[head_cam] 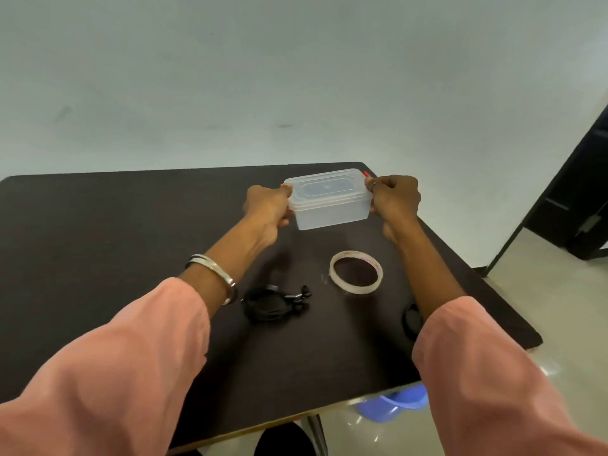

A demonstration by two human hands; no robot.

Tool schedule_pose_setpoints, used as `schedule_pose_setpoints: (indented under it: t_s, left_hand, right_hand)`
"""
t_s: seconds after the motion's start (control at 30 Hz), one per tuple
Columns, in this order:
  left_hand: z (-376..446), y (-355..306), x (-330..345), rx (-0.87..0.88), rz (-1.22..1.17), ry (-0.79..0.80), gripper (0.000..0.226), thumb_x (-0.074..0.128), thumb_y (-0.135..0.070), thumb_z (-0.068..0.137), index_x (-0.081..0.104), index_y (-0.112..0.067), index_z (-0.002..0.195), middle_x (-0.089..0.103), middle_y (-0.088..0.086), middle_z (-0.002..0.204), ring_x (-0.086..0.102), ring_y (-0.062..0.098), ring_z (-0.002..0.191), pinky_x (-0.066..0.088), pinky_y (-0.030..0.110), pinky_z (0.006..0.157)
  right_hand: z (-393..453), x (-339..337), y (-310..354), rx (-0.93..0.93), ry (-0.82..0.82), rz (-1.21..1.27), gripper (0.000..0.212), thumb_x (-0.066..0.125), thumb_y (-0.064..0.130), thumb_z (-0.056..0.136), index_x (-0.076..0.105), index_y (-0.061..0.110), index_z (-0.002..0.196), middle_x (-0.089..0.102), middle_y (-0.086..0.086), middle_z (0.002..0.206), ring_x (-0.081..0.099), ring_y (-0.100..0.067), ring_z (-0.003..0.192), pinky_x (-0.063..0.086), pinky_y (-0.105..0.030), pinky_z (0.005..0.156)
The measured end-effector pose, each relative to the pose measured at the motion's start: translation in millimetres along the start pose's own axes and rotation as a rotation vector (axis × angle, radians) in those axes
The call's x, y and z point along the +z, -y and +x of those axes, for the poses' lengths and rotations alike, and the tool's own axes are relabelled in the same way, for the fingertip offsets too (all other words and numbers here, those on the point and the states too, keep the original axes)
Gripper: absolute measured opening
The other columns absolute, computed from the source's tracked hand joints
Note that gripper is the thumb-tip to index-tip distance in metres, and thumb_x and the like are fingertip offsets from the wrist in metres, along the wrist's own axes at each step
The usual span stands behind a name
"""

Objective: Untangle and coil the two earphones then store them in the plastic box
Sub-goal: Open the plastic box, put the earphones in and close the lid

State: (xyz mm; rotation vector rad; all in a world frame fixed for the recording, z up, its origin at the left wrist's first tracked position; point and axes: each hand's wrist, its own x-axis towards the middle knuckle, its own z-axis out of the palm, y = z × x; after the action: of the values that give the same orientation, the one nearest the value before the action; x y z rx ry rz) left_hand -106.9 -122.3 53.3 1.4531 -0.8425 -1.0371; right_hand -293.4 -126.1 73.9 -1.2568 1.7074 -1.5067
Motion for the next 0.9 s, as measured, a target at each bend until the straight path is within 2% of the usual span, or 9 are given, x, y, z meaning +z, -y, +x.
schedule_pose_setpoints:
  t_s: [0.07,0.17,0.33,0.43,0.57,0.77,0.9]
  left_hand:
    - [-8,2,-34,0.002,-0.014,-0.04,0.022,0.061,-0.027,0.091,0.068,-0.007,0.099,0.072,0.004,0.086,0.068,0.017,0.066,0.049,0.026,0.052]
    - [-18,6,-84,-0.012,-0.046,-0.087,0.019,0.063,-0.025,0.091,0.069,-0.009,0.098,0.072,0.004,0.083,0.066,0.017,0.067,0.049,0.027,0.057]
    - [-24,18,-154,-0.008,-0.09,-0.129,0.024,0.068,-0.03,0.087,0.068,-0.009,0.1,0.071,0.003,0.084,0.066,0.016,0.067,0.05,0.028,0.063]
    - [-23,28,-182,0.021,-0.055,-0.141,0.027,0.069,-0.031,0.086,0.068,-0.006,0.097,0.073,0.006,0.09,0.067,0.019,0.073,0.052,0.032,0.069]
    - [-20,41,-204,0.075,-0.085,-0.15,0.024,0.071,-0.026,0.086,0.059,-0.008,0.074,0.066,0.01,0.075,0.059,0.019,0.058,0.05,0.029,0.054]
    - [-12,53,-203,0.205,-0.052,-0.233,0.024,0.069,-0.017,0.086,0.061,-0.003,0.068,0.063,0.013,0.065,0.057,0.019,0.047,0.05,0.025,0.047]
    - [-7,57,-202,0.234,-0.049,-0.283,0.027,0.066,-0.011,0.086,0.061,0.001,0.064,0.06,0.01,0.059,0.059,0.015,0.047,0.051,0.024,0.047]
  right_hand:
    - [-20,15,5,0.0,0.083,0.058,0.018,0.068,0.019,0.086,0.067,0.016,0.069,0.067,0.001,0.076,0.069,-0.026,0.081,0.059,-0.045,0.076]
    - [-48,38,11,0.022,0.196,0.136,0.01,0.069,0.017,0.086,0.072,0.009,0.08,0.072,-0.007,0.086,0.071,-0.021,0.074,0.061,-0.036,0.062]
    - [-86,76,12,0.073,0.365,0.187,0.013,0.071,0.015,0.085,0.068,0.003,0.081,0.072,-0.014,0.086,0.073,-0.023,0.067,0.059,-0.03,0.056]
    - [-98,94,10,0.086,0.43,0.182,0.013,0.069,0.012,0.087,0.067,0.0,0.083,0.072,-0.016,0.087,0.073,-0.025,0.07,0.06,-0.033,0.057]
    - [-104,112,1,0.057,0.488,0.142,0.008,0.066,0.008,0.088,0.068,0.0,0.085,0.072,-0.016,0.089,0.073,-0.024,0.075,0.061,-0.038,0.063]
    - [-101,112,-7,-0.052,0.541,0.126,0.013,0.059,0.003,0.091,0.071,0.002,0.088,0.073,-0.016,0.086,0.073,-0.026,0.073,0.06,-0.034,0.064]
    - [-97,116,-13,-0.068,0.526,0.069,0.018,0.054,-0.001,0.092,0.07,-0.004,0.086,0.072,-0.018,0.082,0.073,-0.027,0.067,0.061,-0.039,0.066]
